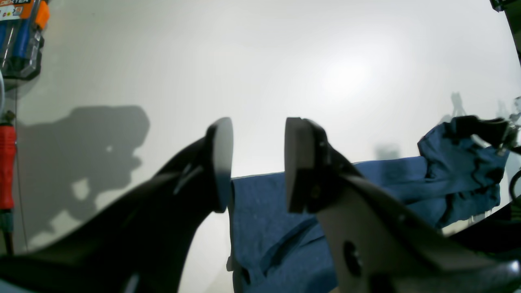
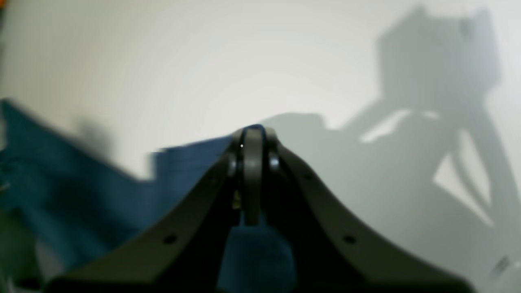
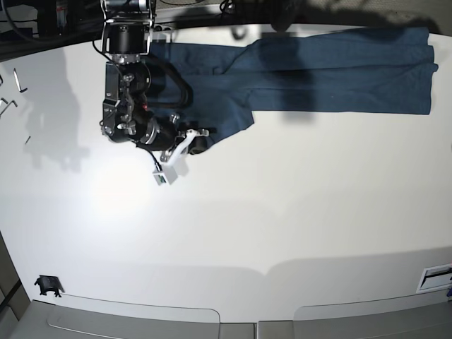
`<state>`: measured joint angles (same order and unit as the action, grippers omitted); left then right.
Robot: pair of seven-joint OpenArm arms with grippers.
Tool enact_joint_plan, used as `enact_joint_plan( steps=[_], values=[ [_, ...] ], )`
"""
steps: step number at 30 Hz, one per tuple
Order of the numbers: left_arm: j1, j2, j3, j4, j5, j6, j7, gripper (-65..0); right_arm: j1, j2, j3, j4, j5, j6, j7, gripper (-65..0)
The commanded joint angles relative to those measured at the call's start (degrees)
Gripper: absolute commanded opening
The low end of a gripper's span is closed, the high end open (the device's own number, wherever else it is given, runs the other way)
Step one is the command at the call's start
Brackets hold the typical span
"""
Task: Fold the T-shirt properly
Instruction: 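Grasp the hem end of the shirt strip with the right gripper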
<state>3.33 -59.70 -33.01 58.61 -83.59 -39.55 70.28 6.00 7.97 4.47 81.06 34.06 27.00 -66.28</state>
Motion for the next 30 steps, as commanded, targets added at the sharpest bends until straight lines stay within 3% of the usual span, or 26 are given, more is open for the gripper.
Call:
enact_joint_plan(
  steps=[1, 3, 8, 15, 21, 30],
  values=[
    [-0.61, -2.23, -0.70, 0.63, -1.41, -0.45, -1.33, -45.6, 1.40, 0.24, 0.00, 2.97, 3.19, 1.07, -0.17, -65.0],
    [-0.61, -2.23, -0.70, 0.63, -1.41, -0.45, -1.33, -45.6, 0.74, 0.24, 0.00, 7.15, 5.70, 1.60, -3.19, -65.0],
    [-0.61, -2.21, -0.70, 0.63, -1.41, -0.45, -1.36, -45.6, -7.37, -0.13, 0.00, 20.09, 7.61, 3.02, -3.74, -65.0],
    [-0.61, -2.23, -0.70, 0.63, -1.41, -0.45, -2.45, -45.6, -23.96, -4.92, -0.04, 34.21, 10.32, 3.06, -3.67, -65.0],
    [-0.61, -2.21, -0.70, 0.63, -1.41, -0.45, -2.67, -45.6, -29.81, -7.39, -0.15, 36.57, 12.02, 3.08, -3.65, -65.0],
    [-0.61, -2.21, -0.70, 0.63, -1.41, -0.45, -2.80, -45.6, -31.91, -7.32, -0.15, 36.57, 11.96, 3.21, -5.25, -65.0]
  ],
)
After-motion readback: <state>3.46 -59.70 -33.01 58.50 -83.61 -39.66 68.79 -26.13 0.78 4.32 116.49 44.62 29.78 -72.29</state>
